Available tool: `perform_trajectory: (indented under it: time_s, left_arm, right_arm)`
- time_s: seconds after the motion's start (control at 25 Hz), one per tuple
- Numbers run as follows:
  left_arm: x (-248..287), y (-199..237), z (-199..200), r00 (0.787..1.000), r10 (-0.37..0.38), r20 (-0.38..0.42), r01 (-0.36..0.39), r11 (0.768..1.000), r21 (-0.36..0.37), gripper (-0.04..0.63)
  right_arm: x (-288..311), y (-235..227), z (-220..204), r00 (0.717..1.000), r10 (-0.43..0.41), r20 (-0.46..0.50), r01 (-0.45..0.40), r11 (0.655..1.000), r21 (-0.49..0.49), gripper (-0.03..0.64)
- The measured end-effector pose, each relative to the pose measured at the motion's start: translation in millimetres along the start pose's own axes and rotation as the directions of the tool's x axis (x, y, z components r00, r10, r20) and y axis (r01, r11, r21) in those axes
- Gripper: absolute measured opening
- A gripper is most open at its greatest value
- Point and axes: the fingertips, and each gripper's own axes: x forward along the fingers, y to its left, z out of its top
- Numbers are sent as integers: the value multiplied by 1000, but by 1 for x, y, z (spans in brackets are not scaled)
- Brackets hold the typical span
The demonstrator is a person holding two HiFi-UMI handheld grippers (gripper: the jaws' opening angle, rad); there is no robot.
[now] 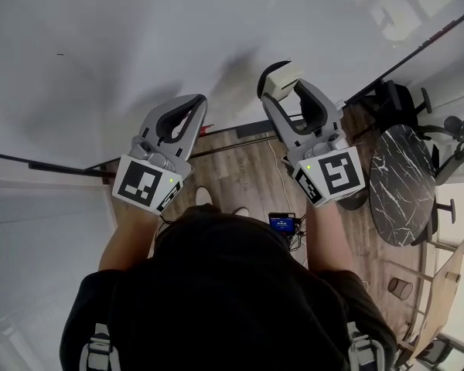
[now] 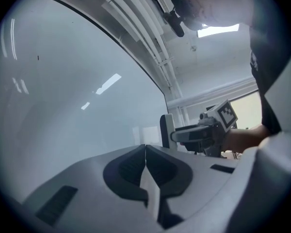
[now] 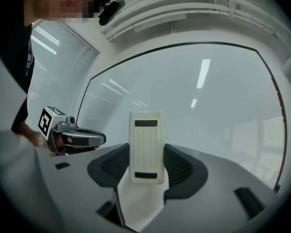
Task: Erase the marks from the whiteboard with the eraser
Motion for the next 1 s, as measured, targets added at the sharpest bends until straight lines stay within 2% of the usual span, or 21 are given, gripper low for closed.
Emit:
perform_trajectory:
  time_s: [0.44, 0.88, 1.0]
  left_arm:
    - [-5, -13, -40, 998, -68, -16, 68, 998, -13, 5]
    - [-4, -29, -77, 991, -131, -33, 130, 991, -35, 5]
    - [-3, -30, -88, 989, -133, -61, 130, 990, -54, 5]
  right_arm:
    - [-12, 22, -43, 997, 76, 17, -77, 994, 78, 222]
    - [-19, 33, -85, 996, 91, 7, -91, 991, 97, 222]
    - [-20, 34, -94, 996, 91, -4, -90, 991, 104, 221]
